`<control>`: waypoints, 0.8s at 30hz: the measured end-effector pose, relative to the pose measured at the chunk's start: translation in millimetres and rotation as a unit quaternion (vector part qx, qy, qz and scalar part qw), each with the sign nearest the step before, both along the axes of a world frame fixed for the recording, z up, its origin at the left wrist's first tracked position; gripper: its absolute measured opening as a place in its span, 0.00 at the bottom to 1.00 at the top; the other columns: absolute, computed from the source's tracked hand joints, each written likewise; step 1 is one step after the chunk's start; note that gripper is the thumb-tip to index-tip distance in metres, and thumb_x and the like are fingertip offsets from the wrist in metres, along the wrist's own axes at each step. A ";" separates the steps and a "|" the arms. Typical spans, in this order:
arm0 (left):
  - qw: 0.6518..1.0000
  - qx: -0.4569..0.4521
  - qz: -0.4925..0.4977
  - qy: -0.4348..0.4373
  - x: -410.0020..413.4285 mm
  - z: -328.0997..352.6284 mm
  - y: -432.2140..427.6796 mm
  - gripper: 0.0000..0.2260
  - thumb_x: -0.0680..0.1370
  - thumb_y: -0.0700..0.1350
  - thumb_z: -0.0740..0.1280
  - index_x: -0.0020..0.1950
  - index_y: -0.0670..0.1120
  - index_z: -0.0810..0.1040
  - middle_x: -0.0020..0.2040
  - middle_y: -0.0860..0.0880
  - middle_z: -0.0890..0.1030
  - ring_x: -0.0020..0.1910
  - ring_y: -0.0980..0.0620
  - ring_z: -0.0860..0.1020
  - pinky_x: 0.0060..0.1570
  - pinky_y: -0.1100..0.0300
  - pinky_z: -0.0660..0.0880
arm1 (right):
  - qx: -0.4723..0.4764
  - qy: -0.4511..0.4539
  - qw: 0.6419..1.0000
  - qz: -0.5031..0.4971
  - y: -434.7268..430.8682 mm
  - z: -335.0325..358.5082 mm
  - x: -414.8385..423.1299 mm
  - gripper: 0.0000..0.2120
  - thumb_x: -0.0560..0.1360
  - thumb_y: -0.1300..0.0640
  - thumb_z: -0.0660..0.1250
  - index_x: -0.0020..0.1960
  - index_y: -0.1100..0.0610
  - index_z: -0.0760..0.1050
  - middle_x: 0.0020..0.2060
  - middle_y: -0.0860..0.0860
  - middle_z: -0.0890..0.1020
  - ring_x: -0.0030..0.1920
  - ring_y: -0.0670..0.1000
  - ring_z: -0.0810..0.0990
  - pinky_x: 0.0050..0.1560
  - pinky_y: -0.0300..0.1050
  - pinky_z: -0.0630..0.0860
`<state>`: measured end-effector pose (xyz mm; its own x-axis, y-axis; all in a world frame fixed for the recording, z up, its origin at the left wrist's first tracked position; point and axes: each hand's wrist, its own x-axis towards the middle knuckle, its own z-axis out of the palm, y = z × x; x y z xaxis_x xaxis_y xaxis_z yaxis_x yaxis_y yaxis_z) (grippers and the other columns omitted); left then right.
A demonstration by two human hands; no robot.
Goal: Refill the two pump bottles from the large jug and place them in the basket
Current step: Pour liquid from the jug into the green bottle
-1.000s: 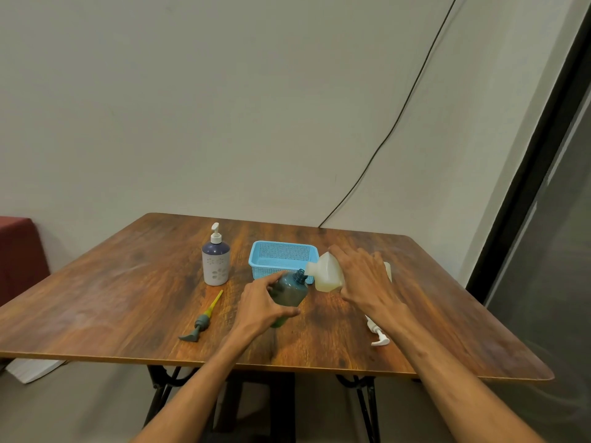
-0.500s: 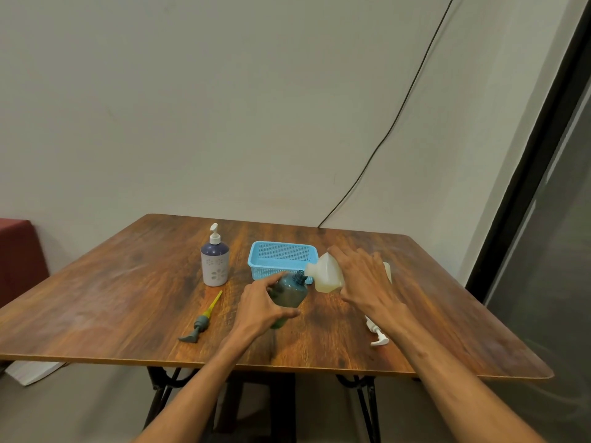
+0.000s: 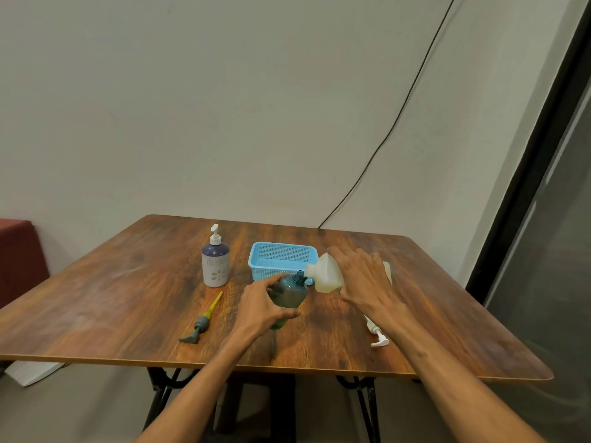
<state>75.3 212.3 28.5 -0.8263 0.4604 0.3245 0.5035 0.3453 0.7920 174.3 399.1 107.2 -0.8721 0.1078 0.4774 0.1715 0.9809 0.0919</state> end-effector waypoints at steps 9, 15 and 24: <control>1.000 0.003 -0.003 -0.002 -0.1 1.3 -0.1 0.39 0.63 0.49 0.83 0.72 0.51 0.73 0.64 0.49 0.79 0.55 0.58 0.75 0.47 0.70 0.73 | -0.001 0.003 1.000 0.005 -0.5 1.8 1.7 0.31 0.67 0.53 0.74 0.67 0.50 0.68 0.58 0.49 0.78 0.55 0.54 0.76 0.55 0.56 0.68; 1.000 0.005 -0.005 -0.001 0.0 3.3 -0.9 0.39 0.64 0.48 0.83 0.73 0.50 0.72 0.65 0.48 0.78 0.55 0.58 0.74 0.47 0.72 0.71 | 0.001 -0.003 1.000 0.001 -1.5 3.5 1.3 0.31 0.68 0.53 0.74 0.68 0.49 0.67 0.59 0.49 0.77 0.56 0.54 0.76 0.56 0.56 0.69; 1.000 0.005 -0.007 0.001 -0.1 4.2 -1.9 0.39 0.64 0.48 0.83 0.72 0.50 0.73 0.65 0.48 0.78 0.55 0.58 0.74 0.43 0.75 0.69 | -0.001 -0.003 1.000 0.002 -2.6 5.7 2.1 0.29 0.67 0.54 0.74 0.66 0.49 0.68 0.59 0.49 0.78 0.55 0.55 0.77 0.56 0.57 0.70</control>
<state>75.3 210.4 32.7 -0.8193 0.4689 0.3300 0.5092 0.3304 0.7947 176.4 396.4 112.9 -0.8752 0.1060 0.4721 0.1676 0.9817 0.0903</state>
